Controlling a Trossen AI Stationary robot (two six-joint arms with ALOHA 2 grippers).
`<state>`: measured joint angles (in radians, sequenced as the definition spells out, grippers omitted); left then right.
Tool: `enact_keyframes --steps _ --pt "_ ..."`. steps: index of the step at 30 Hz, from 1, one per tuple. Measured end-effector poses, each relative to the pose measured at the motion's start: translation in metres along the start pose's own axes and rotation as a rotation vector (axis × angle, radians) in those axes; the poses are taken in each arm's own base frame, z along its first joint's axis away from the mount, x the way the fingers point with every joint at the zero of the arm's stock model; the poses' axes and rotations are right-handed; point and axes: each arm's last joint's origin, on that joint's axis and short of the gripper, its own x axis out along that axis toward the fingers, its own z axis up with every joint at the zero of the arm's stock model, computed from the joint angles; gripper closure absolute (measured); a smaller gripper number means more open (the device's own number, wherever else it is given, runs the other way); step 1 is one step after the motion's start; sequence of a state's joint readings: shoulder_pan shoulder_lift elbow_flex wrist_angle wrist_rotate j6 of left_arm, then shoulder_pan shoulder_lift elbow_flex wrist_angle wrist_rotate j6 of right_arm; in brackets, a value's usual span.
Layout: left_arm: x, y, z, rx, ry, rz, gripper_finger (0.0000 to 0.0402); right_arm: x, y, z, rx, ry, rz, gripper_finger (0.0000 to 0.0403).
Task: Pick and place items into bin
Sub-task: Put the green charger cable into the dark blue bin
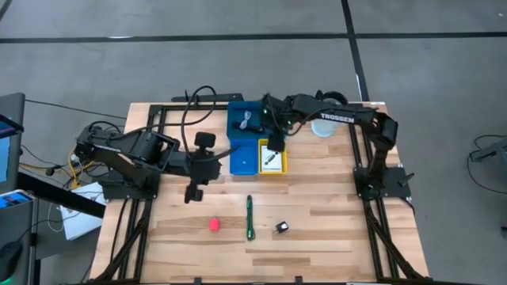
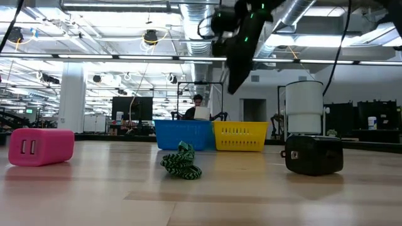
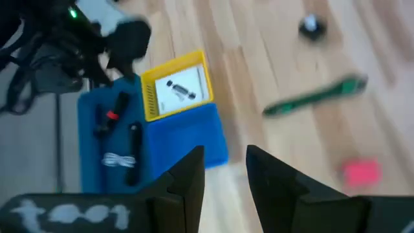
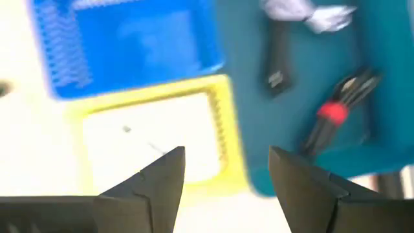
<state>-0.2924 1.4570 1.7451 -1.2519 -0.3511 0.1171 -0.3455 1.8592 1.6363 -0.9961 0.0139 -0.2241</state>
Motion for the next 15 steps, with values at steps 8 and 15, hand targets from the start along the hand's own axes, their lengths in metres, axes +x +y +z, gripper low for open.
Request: enact_keyframes --steps 8,15 --pt "0.024 -0.01 -0.01 0.361 0.107 -0.033 0.0297 -0.032 0.075 -0.016 -0.049 0.266 0.069 0.0188" --pt "0.07 -0.024 -0.017 0.581 0.078 -0.013 0.0297 -0.044 0.129 -0.036 -0.048 0.458 0.054 0.0188"
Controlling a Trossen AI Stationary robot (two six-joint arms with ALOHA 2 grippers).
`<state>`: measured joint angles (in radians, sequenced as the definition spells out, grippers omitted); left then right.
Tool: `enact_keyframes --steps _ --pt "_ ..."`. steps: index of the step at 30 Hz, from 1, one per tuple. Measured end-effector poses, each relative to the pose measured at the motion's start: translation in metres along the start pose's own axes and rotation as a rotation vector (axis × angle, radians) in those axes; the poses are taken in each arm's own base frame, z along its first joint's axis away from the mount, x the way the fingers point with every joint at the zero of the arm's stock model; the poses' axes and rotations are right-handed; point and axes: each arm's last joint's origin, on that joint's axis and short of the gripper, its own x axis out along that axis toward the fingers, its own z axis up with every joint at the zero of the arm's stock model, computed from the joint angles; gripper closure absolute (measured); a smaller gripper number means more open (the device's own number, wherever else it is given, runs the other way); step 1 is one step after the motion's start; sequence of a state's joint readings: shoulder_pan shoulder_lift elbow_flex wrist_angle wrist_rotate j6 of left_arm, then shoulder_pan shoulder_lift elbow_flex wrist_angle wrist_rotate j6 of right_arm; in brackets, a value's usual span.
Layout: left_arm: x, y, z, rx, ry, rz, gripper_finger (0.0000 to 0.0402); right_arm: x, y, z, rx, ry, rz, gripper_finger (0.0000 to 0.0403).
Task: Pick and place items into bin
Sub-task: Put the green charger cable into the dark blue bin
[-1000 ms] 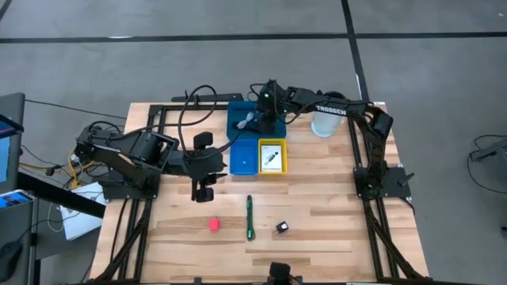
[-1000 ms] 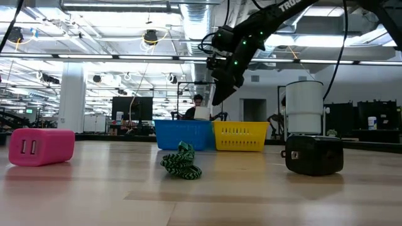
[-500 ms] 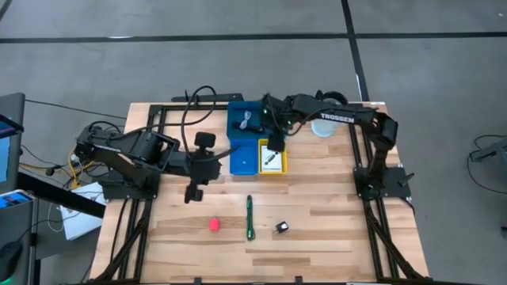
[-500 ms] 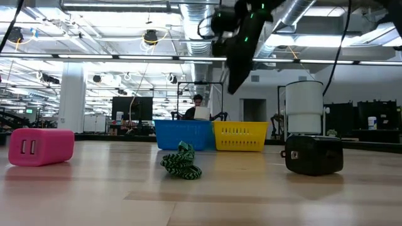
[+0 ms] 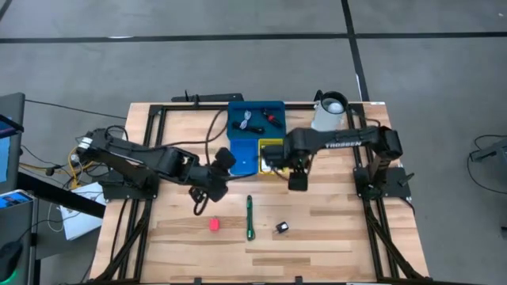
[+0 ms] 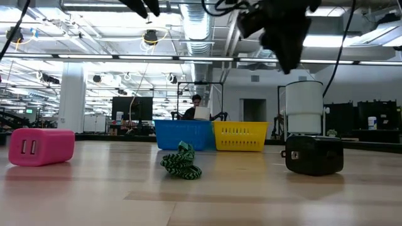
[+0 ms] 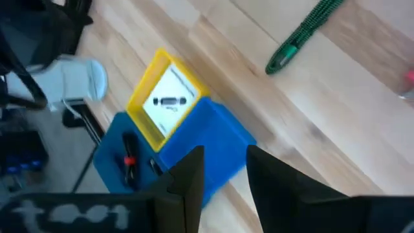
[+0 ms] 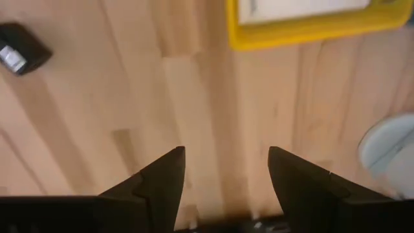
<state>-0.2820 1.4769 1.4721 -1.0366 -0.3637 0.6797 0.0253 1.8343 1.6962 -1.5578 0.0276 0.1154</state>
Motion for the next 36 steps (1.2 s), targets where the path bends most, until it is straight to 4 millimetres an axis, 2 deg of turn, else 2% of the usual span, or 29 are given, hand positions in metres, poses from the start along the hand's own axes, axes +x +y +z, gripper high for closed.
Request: enact_keyframes --steps 5,10,15,20,27,31,36 --pt "0.023 -0.004 -0.003 0.029 -0.052 -0.006 0.0297 -0.002 0.036 -0.009 -0.01 0.002 -0.012 0.0188" --pt "0.043 -0.002 -0.014 -0.051 -0.084 -0.067 0.0298 -0.008 0.072 -0.025 -0.076 -0.032 -0.04 0.0188" --pt "0.061 0.003 -0.026 -0.138 -0.173 -0.14 0.0316 -0.018 0.1 -0.056 -0.101 -0.136 -0.179 0.0188" --pt "0.086 0.0 -0.025 -0.125 -0.215 -0.188 0.0336 -0.026 0.118 -0.094 -0.065 -0.297 -0.308 0.0189" --pt "0.13 -0.01 -0.012 -0.158 -0.245 -0.31 0.0341 -0.024 0.137 -0.137 0.043 -0.472 -0.309 0.0189" --pt "0.151 -0.019 -0.008 -0.136 -0.227 -0.363 0.0333 -0.016 0.147 -0.15 0.073 -0.51 -0.308 0.0188" --pt "0.164 -0.034 0.001 -0.057 -0.213 -0.397 0.0317 -0.005 0.157 -0.158 0.099 -0.513 -0.308 0.0188"
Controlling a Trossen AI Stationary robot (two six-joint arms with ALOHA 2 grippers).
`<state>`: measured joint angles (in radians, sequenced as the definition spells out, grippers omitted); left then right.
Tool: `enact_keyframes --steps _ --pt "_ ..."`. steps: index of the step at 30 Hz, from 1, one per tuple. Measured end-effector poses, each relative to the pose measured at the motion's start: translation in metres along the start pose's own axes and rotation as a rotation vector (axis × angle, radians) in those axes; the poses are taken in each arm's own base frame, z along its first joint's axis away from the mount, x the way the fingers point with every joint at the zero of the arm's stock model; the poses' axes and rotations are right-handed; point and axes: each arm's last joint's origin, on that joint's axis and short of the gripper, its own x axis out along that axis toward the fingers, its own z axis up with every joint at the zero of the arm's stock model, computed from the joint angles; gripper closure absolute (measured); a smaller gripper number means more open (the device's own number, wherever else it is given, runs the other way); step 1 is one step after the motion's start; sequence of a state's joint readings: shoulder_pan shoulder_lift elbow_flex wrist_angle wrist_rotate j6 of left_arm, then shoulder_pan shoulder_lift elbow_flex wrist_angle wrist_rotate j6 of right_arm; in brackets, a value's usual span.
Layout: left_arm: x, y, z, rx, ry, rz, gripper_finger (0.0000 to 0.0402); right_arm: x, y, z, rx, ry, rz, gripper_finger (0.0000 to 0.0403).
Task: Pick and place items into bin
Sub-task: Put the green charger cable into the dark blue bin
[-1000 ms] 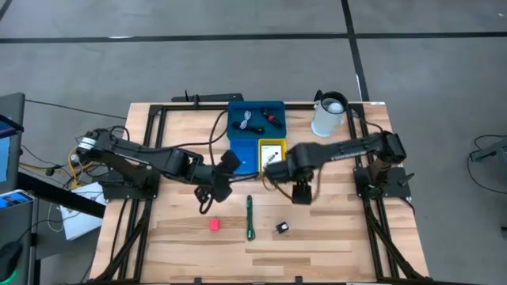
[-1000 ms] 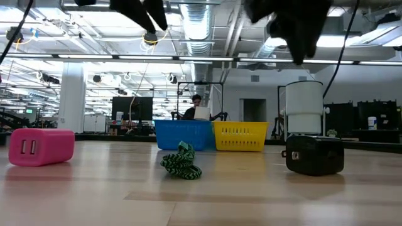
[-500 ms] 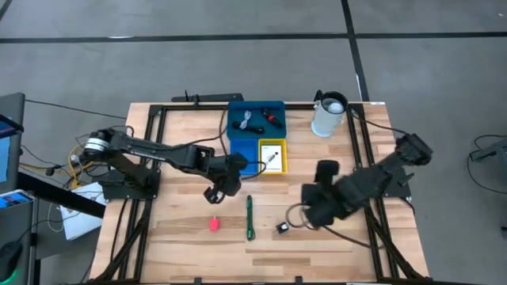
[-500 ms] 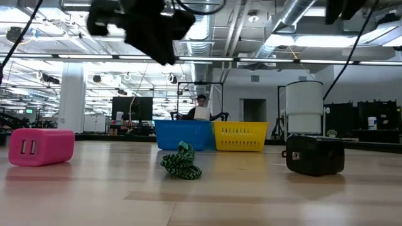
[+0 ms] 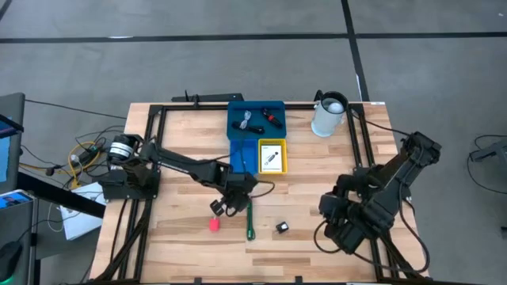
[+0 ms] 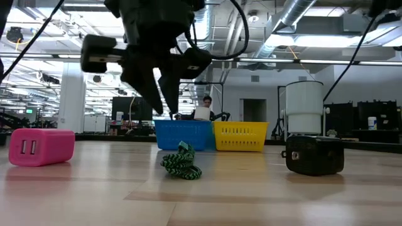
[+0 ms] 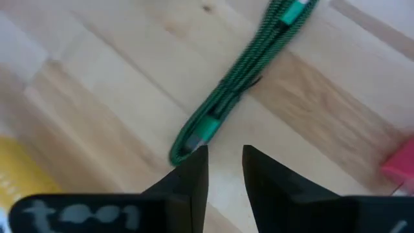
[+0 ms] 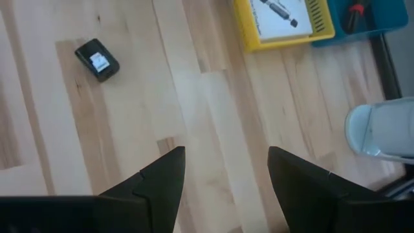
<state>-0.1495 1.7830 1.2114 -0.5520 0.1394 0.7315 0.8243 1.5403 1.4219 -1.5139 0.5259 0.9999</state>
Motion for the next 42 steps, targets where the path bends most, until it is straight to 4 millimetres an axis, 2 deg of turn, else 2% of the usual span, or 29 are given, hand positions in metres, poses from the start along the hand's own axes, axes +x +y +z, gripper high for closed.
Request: enact_keyframes --steps 11,17,26,33,42 --pt "0.005 -0.024 0.03 0.245 0.024 0.138 0.0275 -0.001 0.009 -0.012 0.041 -0.008 0.007 0.0188" --pt "0.012 -0.03 0.041 0.32 0.01 0.184 0.0248 0.003 0.011 -0.013 0.045 -0.01 0.011 0.0188" --pt "0.037 -0.034 0.039 0.41 0.068 0.145 0.0237 0.003 0.012 -0.012 0.06 -0.015 0.027 0.0188" --pt "0.041 -0.032 0.042 0.499 0.061 0.13 0.0237 0.003 0.013 -0.012 0.063 -0.017 0.032 0.0188" --pt "0.04 -0.031 0.041 0.523 0.069 0.122 0.0237 0.003 0.013 -0.012 0.064 -0.014 0.035 0.0188"
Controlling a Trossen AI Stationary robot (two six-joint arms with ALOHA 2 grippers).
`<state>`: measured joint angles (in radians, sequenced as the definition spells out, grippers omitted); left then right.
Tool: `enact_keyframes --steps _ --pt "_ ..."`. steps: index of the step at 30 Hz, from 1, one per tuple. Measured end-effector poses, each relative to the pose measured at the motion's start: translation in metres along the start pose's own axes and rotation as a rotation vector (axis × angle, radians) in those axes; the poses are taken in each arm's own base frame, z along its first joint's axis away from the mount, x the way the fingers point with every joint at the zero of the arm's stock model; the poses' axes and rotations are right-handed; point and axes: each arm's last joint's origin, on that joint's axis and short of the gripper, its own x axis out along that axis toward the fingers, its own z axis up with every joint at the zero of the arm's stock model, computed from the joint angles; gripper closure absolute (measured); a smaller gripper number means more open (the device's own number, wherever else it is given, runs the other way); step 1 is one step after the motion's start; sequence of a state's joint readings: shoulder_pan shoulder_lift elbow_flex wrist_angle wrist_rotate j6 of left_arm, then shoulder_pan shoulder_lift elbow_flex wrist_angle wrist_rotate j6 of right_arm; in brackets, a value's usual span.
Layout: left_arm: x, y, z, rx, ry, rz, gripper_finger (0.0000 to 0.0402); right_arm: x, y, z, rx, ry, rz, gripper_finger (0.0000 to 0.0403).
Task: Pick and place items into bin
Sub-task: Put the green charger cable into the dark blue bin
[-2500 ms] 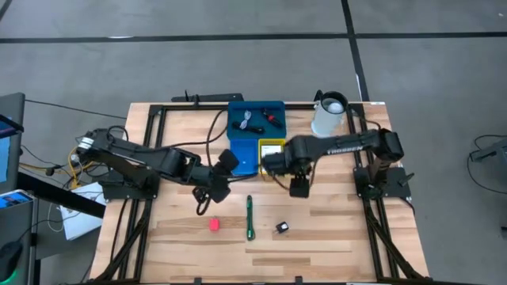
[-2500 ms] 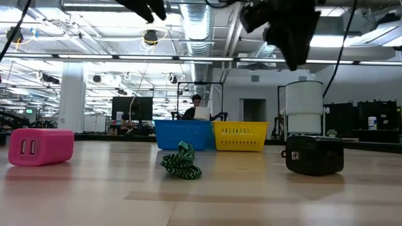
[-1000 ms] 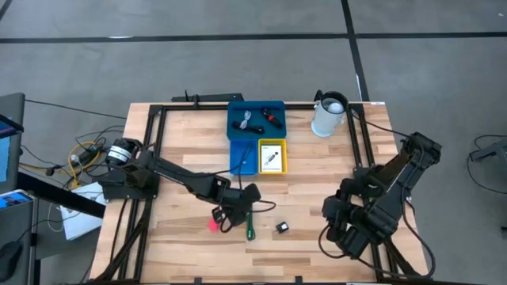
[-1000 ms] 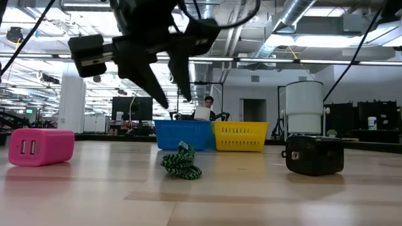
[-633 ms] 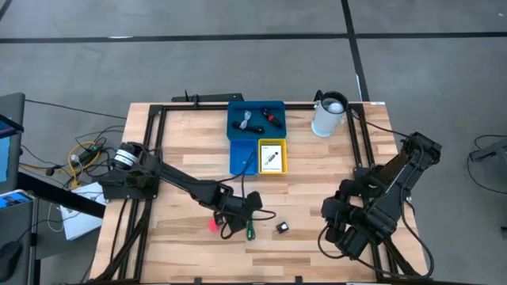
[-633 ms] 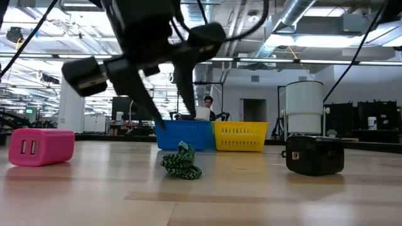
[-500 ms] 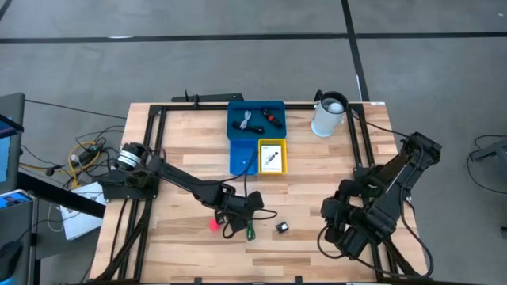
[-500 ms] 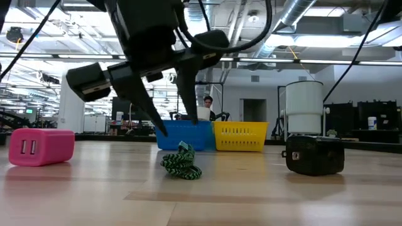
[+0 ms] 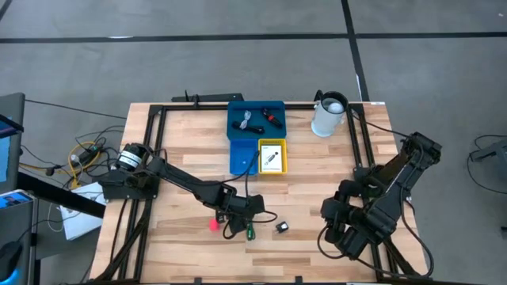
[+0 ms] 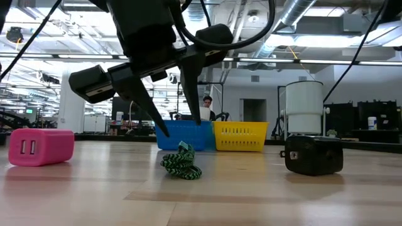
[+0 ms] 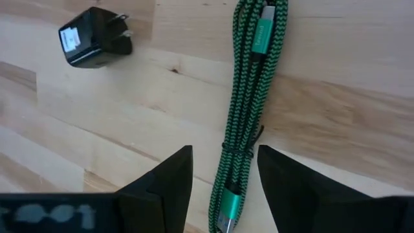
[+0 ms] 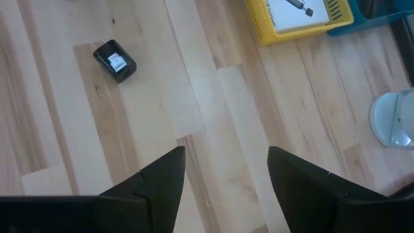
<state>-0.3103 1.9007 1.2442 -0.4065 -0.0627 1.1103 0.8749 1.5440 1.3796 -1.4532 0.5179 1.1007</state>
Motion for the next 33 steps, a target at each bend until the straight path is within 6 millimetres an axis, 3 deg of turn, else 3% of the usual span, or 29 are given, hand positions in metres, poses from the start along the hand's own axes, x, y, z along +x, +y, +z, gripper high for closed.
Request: enact_keyframes --steps 11,18,24,33 --pt "0.001 0.003 -0.006 -0.005 -0.015 -0.009 0.0237 0.0 0.0 0.0 0.002 0.003 0.002 0.0188" --pt "0.027 -0.002 -0.008 0.015 0.004 -0.078 0.0237 0.001 0.0 0.001 0.008 0.005 0.004 0.0188" --pt "0.041 0.009 -0.005 0.025 -0.001 -0.153 0.0237 0.002 0.0 0.003 0.013 0.019 0.013 0.0188" --pt "0.04 0.013 -0.016 -0.003 -0.049 -0.222 0.0265 0.002 0.001 0.004 0.017 0.014 0.024 0.0188"
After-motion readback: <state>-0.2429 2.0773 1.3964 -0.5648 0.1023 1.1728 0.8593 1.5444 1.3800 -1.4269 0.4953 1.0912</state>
